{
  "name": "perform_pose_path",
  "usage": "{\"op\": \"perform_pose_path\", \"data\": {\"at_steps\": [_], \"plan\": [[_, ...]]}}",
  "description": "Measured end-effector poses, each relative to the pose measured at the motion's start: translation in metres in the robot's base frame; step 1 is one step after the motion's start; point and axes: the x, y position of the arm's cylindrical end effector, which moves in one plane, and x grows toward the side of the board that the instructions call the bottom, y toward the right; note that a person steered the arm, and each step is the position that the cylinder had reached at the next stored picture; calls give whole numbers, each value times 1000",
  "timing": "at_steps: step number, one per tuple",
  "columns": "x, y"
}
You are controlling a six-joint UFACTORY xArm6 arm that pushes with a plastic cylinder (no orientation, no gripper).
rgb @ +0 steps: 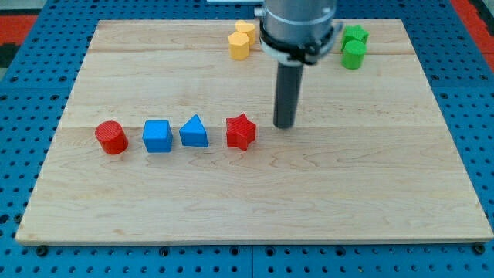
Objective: Slightly touch on the top of the blue triangle
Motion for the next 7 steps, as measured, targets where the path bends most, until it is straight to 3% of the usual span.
{"op": "perform_pose_path", "data": {"at_steps": [1, 2, 4, 7], "plan": [[-32, -41], [-34, -63], [-2, -99], [10, -110]]}}
